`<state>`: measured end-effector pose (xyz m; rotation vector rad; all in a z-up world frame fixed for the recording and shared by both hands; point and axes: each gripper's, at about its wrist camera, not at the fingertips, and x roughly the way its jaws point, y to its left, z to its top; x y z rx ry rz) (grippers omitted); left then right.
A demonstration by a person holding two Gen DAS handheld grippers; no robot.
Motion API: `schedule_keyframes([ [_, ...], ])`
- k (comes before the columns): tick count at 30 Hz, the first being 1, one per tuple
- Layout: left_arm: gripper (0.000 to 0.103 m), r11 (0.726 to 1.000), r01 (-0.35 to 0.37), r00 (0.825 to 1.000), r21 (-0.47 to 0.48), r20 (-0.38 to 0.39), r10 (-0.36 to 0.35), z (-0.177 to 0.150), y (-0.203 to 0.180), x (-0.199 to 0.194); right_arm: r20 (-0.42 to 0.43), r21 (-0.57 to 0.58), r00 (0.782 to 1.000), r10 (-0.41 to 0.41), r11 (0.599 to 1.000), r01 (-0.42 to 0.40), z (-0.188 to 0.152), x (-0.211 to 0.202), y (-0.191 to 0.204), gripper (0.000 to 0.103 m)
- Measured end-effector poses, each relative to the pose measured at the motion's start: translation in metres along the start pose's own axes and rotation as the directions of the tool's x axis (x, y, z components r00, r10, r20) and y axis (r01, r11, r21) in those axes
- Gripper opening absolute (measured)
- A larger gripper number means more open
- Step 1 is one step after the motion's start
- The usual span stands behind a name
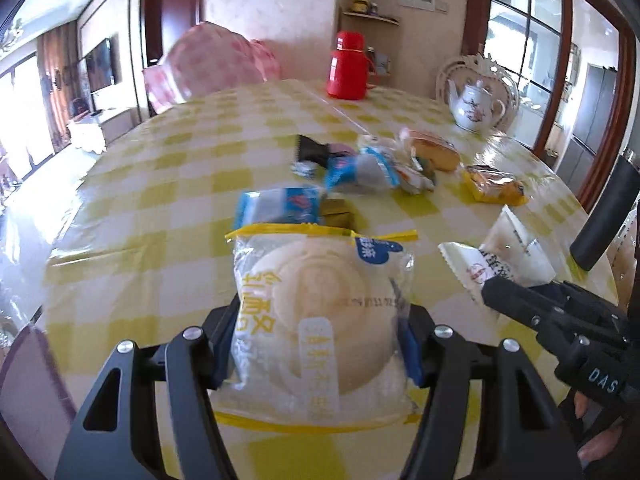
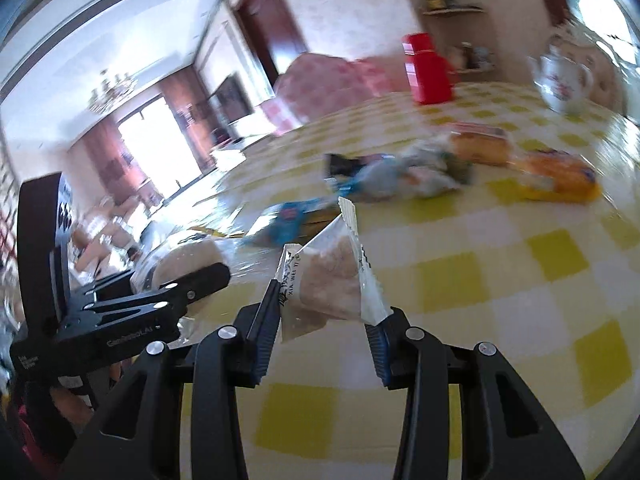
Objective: Organize snacks
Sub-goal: 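Carry both held snacks to the white box and open both tools over it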
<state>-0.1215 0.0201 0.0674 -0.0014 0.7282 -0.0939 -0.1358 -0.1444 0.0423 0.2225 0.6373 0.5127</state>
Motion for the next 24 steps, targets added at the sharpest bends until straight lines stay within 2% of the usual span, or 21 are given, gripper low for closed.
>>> schedule_keyframes([
  [7,0.064,0.995,-0.080,0.996,-0.058,0.025,0.081,-0.028,0.064,-0.046,-0.049,-0.128,0.996,0.068,0.989,-0.074,-0.010,0.011,0.074,0.040],
  [13,0.064,0.979,-0.148,0.987,-0.137,0.038,0.154,-0.054,0.128,-0.081,-0.114,-0.249,0.987,0.114,0.958,-0.139,-0.024,0.031,0.145,0.040],
  [20,0.064,0.940,-0.231,0.970,-0.250,0.015,0.242,-0.083,0.207,-0.106,-0.203,-0.362,0.966,0.162,0.904,-0.227,-0.049,0.053,0.216,0.040],
  [24,0.064,0.911,-0.297,0.951,-0.287,-0.009,0.308,-0.096,0.243,-0.115,-0.275,-0.408,0.940,0.204,0.860,-0.306,-0.067,0.063,0.255,0.040],
])
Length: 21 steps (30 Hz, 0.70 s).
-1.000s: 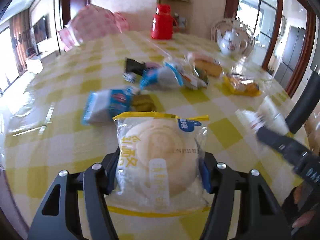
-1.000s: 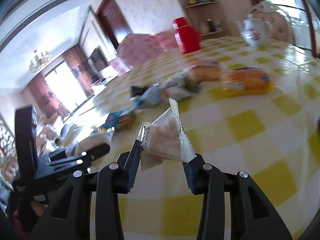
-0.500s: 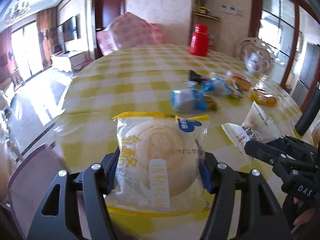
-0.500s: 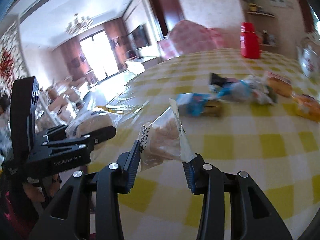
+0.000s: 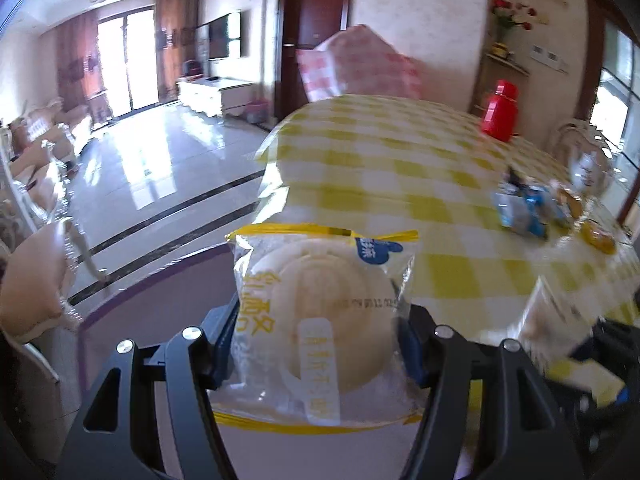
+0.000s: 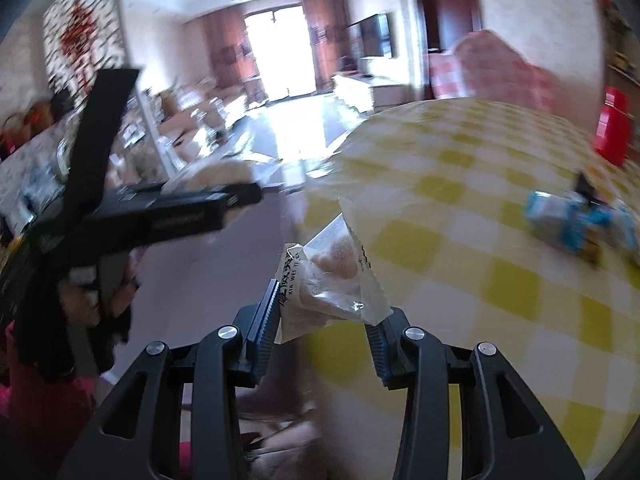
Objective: Organize snacks
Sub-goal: 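Carry both held snacks to the white box and open both tools over it, then return both tools to the table and grasp the blue-and-white candy bag with the left tool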
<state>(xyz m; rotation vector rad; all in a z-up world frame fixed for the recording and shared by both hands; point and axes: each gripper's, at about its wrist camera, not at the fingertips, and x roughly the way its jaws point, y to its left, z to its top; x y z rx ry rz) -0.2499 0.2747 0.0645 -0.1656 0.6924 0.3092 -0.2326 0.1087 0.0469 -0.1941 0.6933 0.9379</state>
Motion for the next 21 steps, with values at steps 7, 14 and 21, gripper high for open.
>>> schedule_keyframes([
  [7,0.065,0.995,-0.084,0.996,-0.053,-0.043,0.082,-0.006,0.045,0.008,-0.090,-0.154,0.992,0.090,0.983,-0.103,0.000,0.035,0.068,0.040],
  [14,0.073,0.981,-0.184,0.977,-0.063,-0.118,0.176,-0.012,0.064,0.023,-0.198,-0.250,0.963,0.181,0.941,-0.228,-0.015,0.056,0.112,0.050],
  [21,0.098,0.965,-0.244,0.969,-0.095,-0.058,0.239,-0.008,0.057,0.010,-0.087,-0.219,0.988,0.126,0.965,-0.142,-0.009,0.027,0.082,0.078],
])
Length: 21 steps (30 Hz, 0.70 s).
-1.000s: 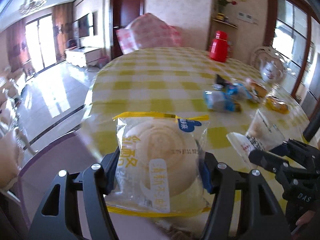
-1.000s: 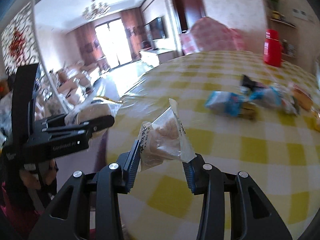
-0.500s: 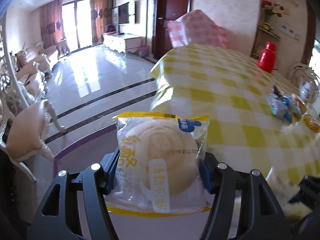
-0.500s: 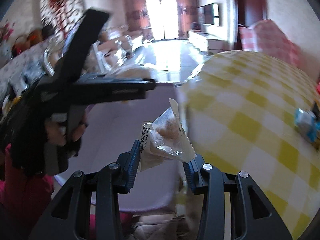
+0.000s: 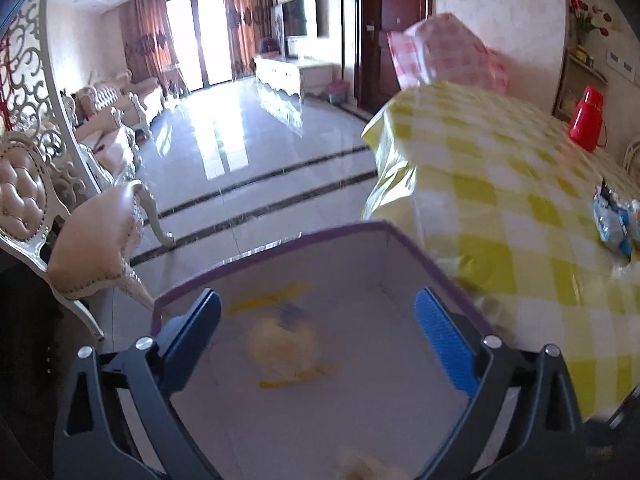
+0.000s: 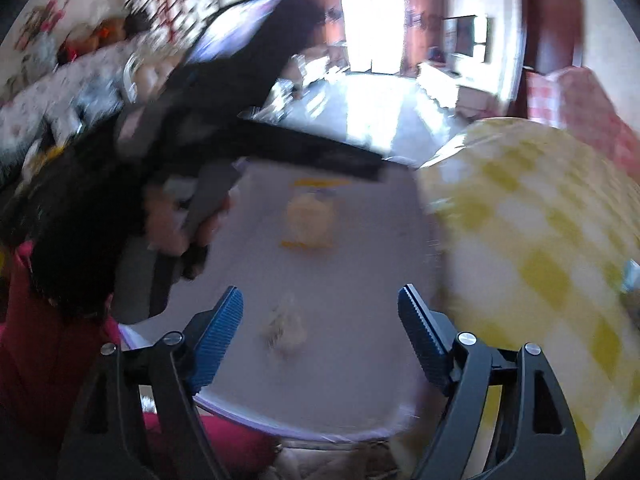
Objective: Organize snacks
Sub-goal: 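Return both tools to the table and grasp the blue-and-white candy bag with the left tool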
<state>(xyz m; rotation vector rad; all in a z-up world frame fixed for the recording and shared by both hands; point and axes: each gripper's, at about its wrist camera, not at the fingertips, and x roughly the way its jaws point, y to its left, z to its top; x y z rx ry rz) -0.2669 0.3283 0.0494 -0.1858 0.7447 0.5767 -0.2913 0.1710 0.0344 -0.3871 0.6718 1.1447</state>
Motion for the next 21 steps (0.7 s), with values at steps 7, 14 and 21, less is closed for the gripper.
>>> schedule_keyframes([
  [7,0.100,0.985,0.171,0.979,0.033,0.107,-0.174,0.008,-0.061,-0.035,0.177,0.228,0.969,-0.170,0.965,0.128,-0.027,-0.084,-0.091,0.087],
  [14,0.101,0.834,0.499,0.859,0.235,-0.012,-0.511,0.004,-0.220,-0.062,0.128,0.523,0.849,-0.513,0.762,0.382,-0.101,-0.175,-0.195,0.087],
  [21,0.101,0.697,0.625,0.776,0.352,-0.186,-0.603,-0.017,-0.369,-0.042,-0.024,0.727,0.778,-0.628,0.523,0.445,-0.189,-0.234,-0.284,0.087],
])
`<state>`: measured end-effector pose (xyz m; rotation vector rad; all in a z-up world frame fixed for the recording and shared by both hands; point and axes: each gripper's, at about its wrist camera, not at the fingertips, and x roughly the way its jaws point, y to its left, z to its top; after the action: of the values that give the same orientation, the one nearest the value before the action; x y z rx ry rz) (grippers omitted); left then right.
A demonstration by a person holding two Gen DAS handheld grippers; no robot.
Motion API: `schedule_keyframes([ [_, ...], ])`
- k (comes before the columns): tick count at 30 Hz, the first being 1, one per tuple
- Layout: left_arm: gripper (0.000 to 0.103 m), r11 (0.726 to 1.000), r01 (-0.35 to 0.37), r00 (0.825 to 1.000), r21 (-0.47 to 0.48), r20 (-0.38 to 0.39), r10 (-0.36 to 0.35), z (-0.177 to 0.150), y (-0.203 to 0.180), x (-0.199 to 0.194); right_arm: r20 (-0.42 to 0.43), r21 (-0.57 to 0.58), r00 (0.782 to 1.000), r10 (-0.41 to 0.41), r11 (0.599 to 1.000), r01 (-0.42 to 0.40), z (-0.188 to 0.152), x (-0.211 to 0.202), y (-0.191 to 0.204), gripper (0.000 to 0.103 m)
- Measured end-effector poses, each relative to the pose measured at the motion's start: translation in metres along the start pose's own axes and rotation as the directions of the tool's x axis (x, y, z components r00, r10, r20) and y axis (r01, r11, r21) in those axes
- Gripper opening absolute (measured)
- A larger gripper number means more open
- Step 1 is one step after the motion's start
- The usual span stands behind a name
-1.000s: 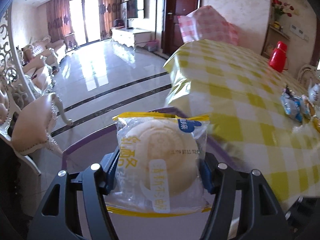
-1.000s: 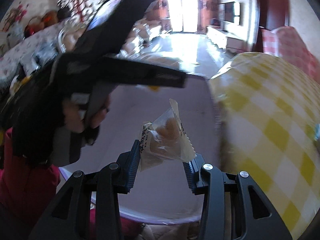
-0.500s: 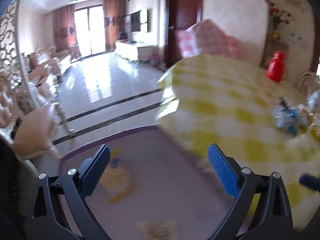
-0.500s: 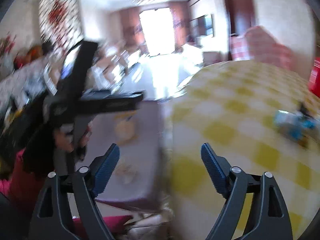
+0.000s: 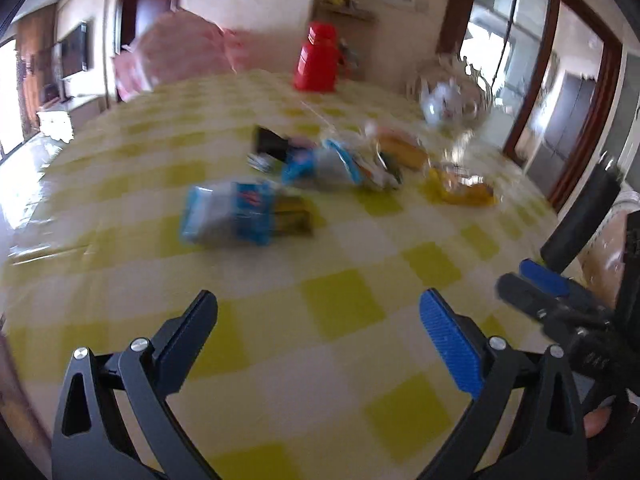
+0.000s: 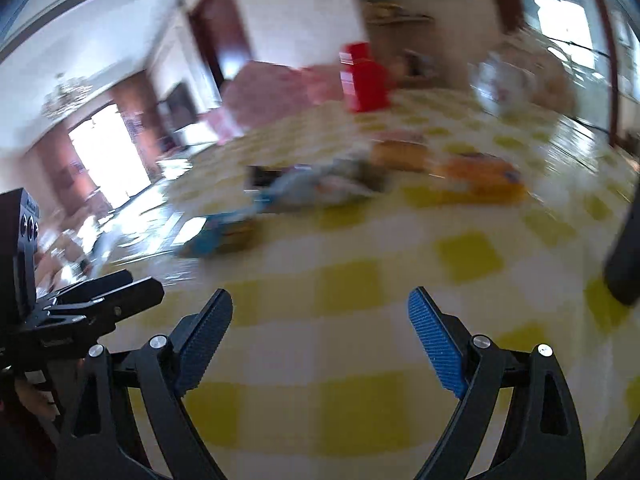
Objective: Organize snacks
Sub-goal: 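Return both tools to the table and grasp the blue-and-white candy bag with the left tool, then grasp the yellow-green wafer pack with the right tool while the left tool holds the candy bag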
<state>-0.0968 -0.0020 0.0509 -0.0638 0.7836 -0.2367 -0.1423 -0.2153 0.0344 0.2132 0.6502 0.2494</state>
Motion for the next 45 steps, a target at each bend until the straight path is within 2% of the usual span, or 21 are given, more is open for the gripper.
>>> schedule_keyframes([
  [1,0.101,1.000,-0.005,1.000,-0.003,-0.003,0.005,0.002,0.000,0.007,-0.010,0.011,1.000,-0.019,1.000,0.019,0.004,0.003,-0.013,0.087],
  [4,0.101,0.995,-0.094,0.996,-0.037,-0.010,0.093,0.015,0.010,0.028,-0.031,0.011,0.998,-0.055,0.998,0.055,0.013,0.015,-0.036,0.087],
  [5,0.101,0.989,-0.134,0.991,-0.065,-0.020,0.133,0.022,0.023,0.036,-0.033,0.009,0.998,-0.062,0.998,0.062,0.019,0.024,-0.039,0.087],
  [8,0.101,0.971,-0.195,0.980,-0.138,-0.055,0.189,0.033,0.057,0.045,-0.035,0.017,0.998,-0.047,0.999,0.047,0.021,0.035,-0.042,0.087],
  [12,0.101,0.969,-0.180,0.980,-0.168,-0.120,0.161,0.047,0.079,0.063,-0.025,0.036,1.000,-0.004,0.999,0.005,0.026,0.044,-0.041,0.087],
  [16,0.101,0.964,-0.208,0.975,-0.169,-0.120,0.189,0.056,0.080,0.082,-0.032,0.058,0.999,0.013,0.998,-0.011,0.026,0.045,-0.042,0.087],
  [20,0.101,0.949,-0.203,0.976,-0.241,-0.124,0.177,0.062,0.095,0.094,-0.038,0.068,0.999,0.023,0.997,-0.020,0.027,0.046,-0.044,0.087],
  [23,0.100,0.946,-0.211,0.976,-0.246,-0.113,0.188,0.065,0.099,0.100,-0.062,0.040,0.998,-0.012,0.999,0.015,0.029,0.052,-0.035,0.087],
  [24,0.095,0.948,-0.205,0.978,-0.243,-0.095,0.187,0.065,0.100,0.099,-0.069,0.017,0.997,-0.027,0.999,0.028,0.031,0.056,-0.029,0.087],
  [25,0.073,0.954,-0.186,0.982,-0.236,-0.075,0.173,0.064,0.100,0.098,-0.081,-0.012,0.997,-0.019,1.000,0.018,0.035,0.063,-0.017,0.087],
  [28,0.068,0.948,-0.186,0.982,-0.258,-0.033,0.184,0.062,0.110,0.092,-0.112,-0.073,0.992,0.062,0.995,-0.071,0.046,0.082,0.020,0.087],
  [31,0.067,0.896,-0.224,0.971,-0.384,-0.011,0.238,0.060,0.144,0.081,-0.130,-0.206,0.984,0.124,0.967,-0.150,0.054,0.103,0.067,0.087],
  [32,0.067,0.872,-0.223,0.970,-0.436,-0.008,0.245,0.057,0.159,0.077,-0.160,-0.249,0.976,0.145,0.951,-0.182,0.056,0.115,0.083,0.087],
  [34,0.067,0.848,-0.180,0.976,-0.498,0.014,0.216,0.052,0.174,0.073,-0.214,-0.312,0.964,0.156,0.925,-0.219,0.059,0.136,0.105,0.087],
  [37,0.077,0.856,-0.202,0.973,-0.477,-0.001,0.229,0.055,0.170,0.075,-0.263,-0.394,0.954,0.147,0.886,-0.245,0.063,0.161,0.121,0.087],
  [42,0.086,0.870,-0.208,0.974,-0.447,-0.016,0.225,0.059,0.164,0.080,-0.331,-0.558,0.933,0.142,0.767,-0.315,0.066,0.202,0.145,0.087],
  [45,0.094,0.881,-0.206,0.976,-0.427,-0.023,0.217,0.059,0.160,0.083,-0.380,-0.609,0.916,0.126,0.711,-0.351,0.067,0.221,0.152,0.085],
])
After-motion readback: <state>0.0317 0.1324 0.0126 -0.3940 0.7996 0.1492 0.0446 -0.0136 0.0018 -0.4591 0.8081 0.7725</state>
